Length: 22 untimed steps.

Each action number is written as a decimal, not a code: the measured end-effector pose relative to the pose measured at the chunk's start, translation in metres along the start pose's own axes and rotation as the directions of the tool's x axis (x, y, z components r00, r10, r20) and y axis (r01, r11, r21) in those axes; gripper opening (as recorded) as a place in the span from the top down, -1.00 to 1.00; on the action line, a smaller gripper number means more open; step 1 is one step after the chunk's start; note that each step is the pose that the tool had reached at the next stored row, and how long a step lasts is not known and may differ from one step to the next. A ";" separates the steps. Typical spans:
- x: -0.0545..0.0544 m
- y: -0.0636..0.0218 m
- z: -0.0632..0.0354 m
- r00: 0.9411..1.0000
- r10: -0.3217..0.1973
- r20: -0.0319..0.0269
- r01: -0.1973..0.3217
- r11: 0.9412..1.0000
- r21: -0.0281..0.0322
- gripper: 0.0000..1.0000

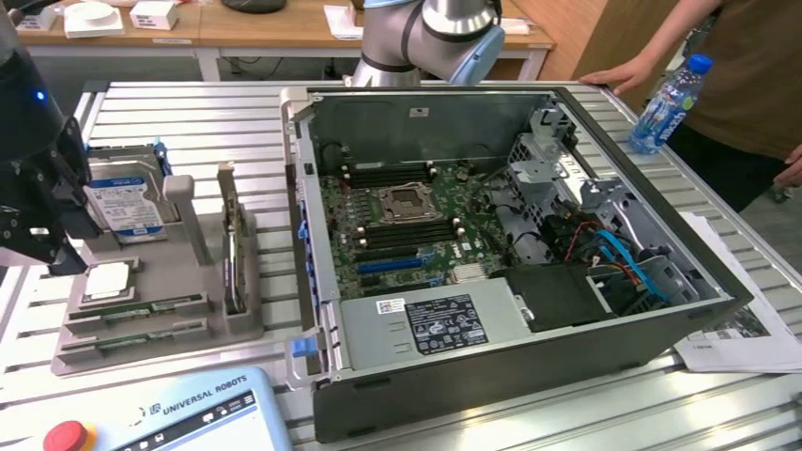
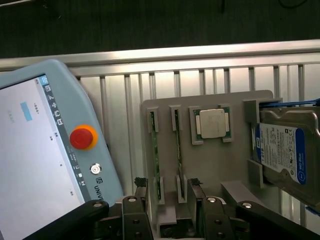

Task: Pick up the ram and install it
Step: 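Pick up the ram and move it above insertion slot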

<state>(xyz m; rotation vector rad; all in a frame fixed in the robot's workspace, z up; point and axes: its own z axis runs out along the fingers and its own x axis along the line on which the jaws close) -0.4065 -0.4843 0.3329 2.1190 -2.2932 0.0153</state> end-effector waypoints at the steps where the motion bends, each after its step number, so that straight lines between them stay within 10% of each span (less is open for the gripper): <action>1: 0.000 0.0000 0.0017 1.000 0.000 0.000 0.000 1.000 0.000 0.11; 22: 0.001 -0.0002 0.0210 1.000 0.000 0.000 0.000 1.000 0.000 0.11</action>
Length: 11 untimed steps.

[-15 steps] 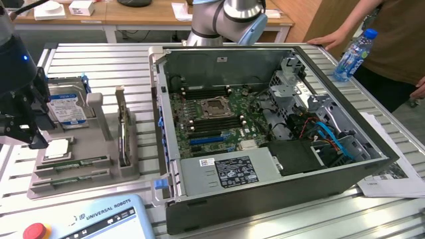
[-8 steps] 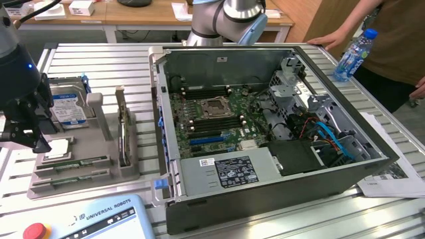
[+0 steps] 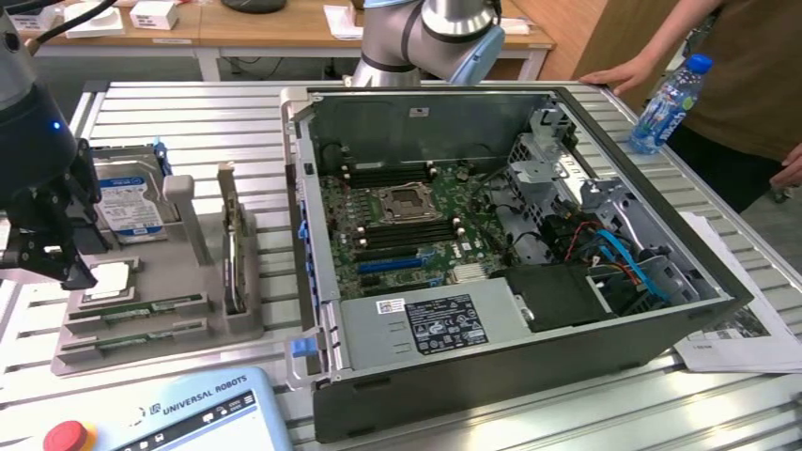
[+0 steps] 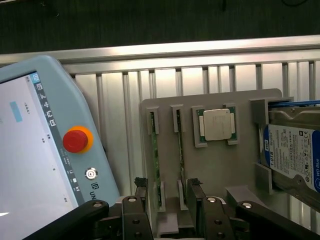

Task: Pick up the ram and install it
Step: 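Pick up the ram and move it above insertion slot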

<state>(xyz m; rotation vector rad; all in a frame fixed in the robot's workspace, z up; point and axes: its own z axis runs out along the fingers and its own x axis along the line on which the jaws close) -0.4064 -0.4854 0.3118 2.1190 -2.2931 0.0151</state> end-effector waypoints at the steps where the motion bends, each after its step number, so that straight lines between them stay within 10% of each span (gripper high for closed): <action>1: 0.000 0.0000 0.0000 1.000 0.000 0.000 0.000 1.000 0.000 0.11; 11: 0.006 -0.0005 0.0003 1.000 0.000 0.000 0.000 1.000 0.000 0.11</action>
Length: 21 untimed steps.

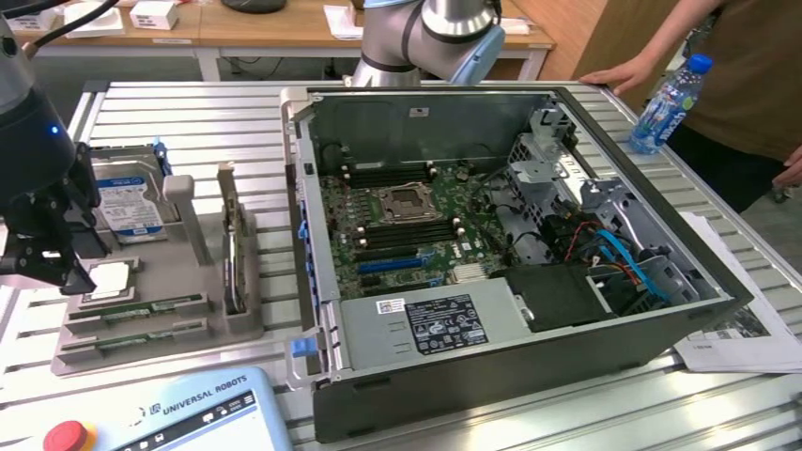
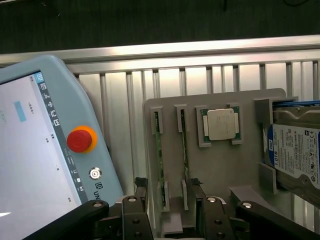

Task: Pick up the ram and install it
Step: 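Pick up the ram and move it above insertion slot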

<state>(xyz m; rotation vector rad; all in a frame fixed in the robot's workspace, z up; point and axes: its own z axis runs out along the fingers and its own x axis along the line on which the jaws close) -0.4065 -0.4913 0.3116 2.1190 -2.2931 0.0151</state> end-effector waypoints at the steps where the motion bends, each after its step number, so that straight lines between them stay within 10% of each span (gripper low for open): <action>1: 0.001 -0.0001 0.0001 1.000 0.000 0.000 0.000 1.000 0.000 0.11; 21: 0.009 -0.0007 0.0007 1.000 0.000 0.000 0.000 1.000 0.000 0.11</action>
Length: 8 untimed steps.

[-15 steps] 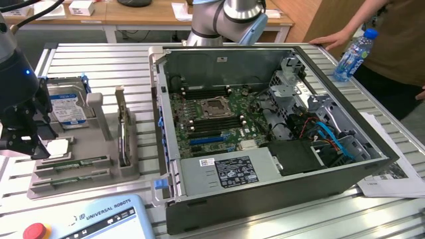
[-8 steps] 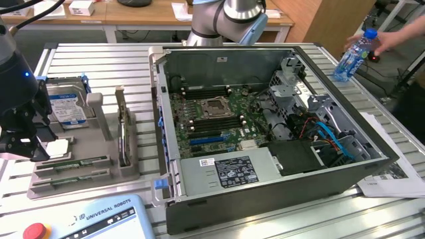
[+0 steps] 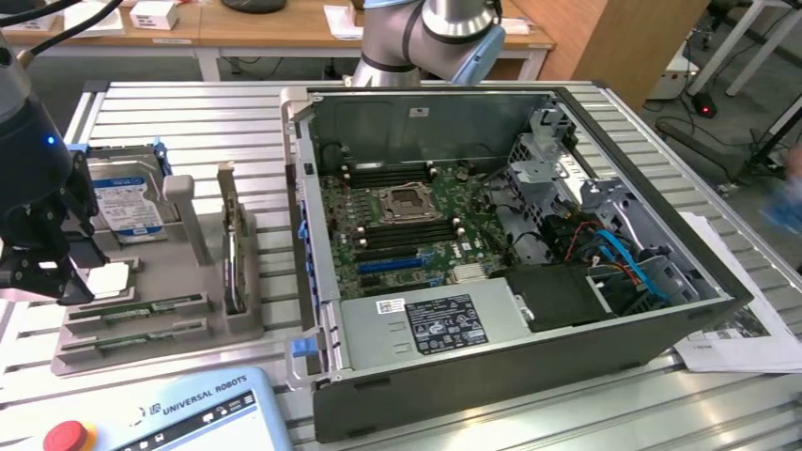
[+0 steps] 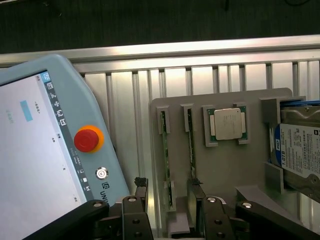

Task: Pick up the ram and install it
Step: 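Pick up the ram and move it above insertion slot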

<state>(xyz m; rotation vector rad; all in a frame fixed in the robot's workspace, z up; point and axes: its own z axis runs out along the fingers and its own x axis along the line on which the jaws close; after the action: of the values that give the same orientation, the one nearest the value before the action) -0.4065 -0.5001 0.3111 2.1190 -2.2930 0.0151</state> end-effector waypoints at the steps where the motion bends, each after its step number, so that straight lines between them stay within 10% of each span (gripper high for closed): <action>1: 0.000 0.0000 0.0005 1.000 0.000 0.000 0.000 1.000 0.000 0.11; 8: 0.000 -0.0001 0.0072 1.000 0.000 0.000 0.000 1.000 0.000 0.11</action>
<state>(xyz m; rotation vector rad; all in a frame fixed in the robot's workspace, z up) -0.4064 -0.5001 0.3039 2.1190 -2.2931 0.0151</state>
